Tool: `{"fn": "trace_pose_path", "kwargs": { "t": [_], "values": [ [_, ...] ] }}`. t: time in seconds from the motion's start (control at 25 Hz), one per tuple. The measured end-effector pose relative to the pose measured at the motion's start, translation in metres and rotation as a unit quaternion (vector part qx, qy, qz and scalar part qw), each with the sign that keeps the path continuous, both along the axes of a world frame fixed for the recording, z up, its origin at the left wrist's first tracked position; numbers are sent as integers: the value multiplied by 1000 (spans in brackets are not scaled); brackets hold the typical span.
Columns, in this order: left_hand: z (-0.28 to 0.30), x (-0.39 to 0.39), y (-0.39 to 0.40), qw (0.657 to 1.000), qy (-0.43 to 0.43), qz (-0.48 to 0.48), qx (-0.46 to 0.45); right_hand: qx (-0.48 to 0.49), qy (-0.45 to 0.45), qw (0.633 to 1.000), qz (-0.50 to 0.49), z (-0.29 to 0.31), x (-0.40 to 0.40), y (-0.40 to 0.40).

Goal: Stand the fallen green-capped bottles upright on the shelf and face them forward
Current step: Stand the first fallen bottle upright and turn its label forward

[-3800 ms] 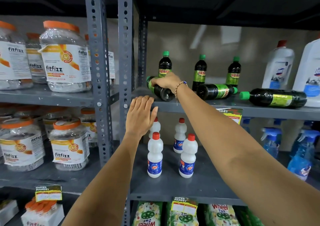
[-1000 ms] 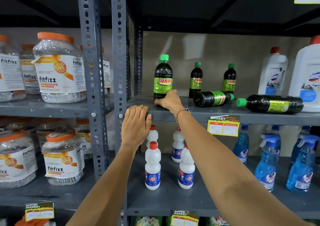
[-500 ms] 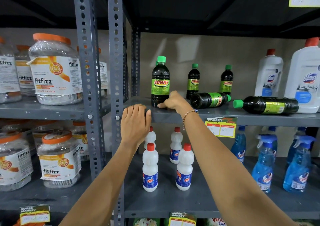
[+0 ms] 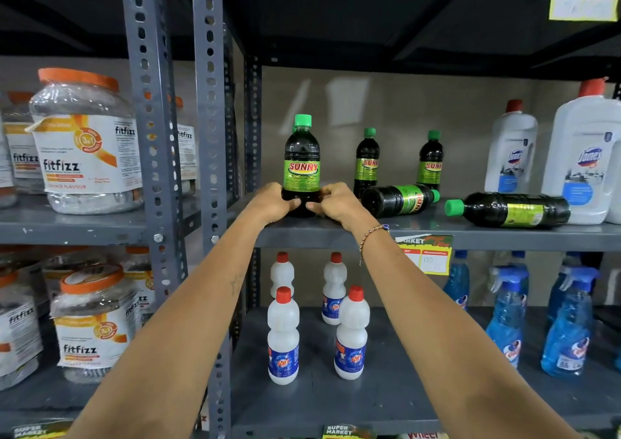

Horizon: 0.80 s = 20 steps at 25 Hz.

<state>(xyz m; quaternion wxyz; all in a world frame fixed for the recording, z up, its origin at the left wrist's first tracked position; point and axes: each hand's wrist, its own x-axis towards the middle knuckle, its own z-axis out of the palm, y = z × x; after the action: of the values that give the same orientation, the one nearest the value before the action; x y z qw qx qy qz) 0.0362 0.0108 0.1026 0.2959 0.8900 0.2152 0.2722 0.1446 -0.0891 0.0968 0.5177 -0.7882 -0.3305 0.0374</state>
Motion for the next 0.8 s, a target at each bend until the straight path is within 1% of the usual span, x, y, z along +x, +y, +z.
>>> {"fn": "trace_pose_path", "kwargs": {
  "t": [0.24,0.48,0.8],
  "values": [
    [-5,-16,-4,999,-30,-1,13,-1,9,1000,14,-1,-9,-11],
    [-8,-37,-13,997,-71,-11,-4,0,-21,999,46,0,-26,-32],
    [-13,-46,-15,996,-87,-1,-5,16,-23,998,64,-1,-40,-46]
  ]
}}
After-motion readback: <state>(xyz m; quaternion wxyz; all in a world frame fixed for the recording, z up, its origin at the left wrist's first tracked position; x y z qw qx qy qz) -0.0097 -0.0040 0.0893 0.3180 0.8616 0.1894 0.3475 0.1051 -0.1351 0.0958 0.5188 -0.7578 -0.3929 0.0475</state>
